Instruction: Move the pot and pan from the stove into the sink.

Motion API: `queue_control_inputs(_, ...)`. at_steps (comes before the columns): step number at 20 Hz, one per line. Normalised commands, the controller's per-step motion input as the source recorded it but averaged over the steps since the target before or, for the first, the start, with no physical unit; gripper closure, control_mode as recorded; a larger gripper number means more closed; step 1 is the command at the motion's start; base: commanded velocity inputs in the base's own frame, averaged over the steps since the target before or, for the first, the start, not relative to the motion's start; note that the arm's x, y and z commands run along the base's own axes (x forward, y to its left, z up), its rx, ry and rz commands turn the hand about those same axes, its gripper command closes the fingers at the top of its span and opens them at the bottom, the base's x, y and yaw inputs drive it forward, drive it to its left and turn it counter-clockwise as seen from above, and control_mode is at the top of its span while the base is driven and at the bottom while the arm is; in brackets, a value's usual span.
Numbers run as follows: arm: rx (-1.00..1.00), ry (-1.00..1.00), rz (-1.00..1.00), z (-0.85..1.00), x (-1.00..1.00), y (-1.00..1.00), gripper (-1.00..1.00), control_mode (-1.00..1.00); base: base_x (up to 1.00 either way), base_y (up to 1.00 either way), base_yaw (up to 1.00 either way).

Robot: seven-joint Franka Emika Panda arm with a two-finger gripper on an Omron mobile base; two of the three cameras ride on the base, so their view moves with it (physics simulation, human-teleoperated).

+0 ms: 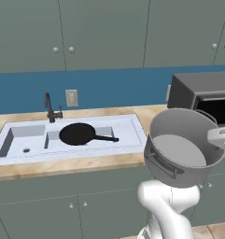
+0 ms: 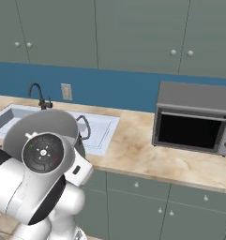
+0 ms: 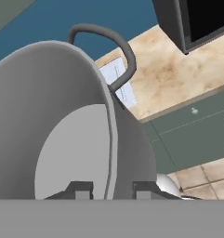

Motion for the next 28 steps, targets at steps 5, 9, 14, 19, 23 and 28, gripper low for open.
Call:
queue_control_inputs(5, 0.0, 0.0, 0.0, 0.0, 0.0, 0.0, 1.0, 1.0, 0.01, 0.1, -0.02)
queue_control_inputs(9, 0.0, 0.0, 0.0, 0.0, 0.0, 0.0, 1.0, 1.0, 0.01, 0.43, -0.14)
queue_control_inputs(14, 0.0, 0.0, 0.0, 0.0, 0.0, 0.0, 1.0, 1.0, 0.0, 0.57, -0.16)
queue_control_inputs(19, 0.0, 0.0, 0.0, 0.0, 0.0, 0.0, 1.0, 1.0, -0.05, 0.69, -0.13)
queue_control_inputs(23, 0.0, 0.0, 0.0, 0.0, 0.0, 0.0, 1.0, 1.0, -0.08, 0.7, -0.11)
queue_control_inputs(28, 0.0, 0.0, 0.0, 0.0, 0.0, 0.0, 1.0, 1.0, -0.07, 0.53, -0.06)
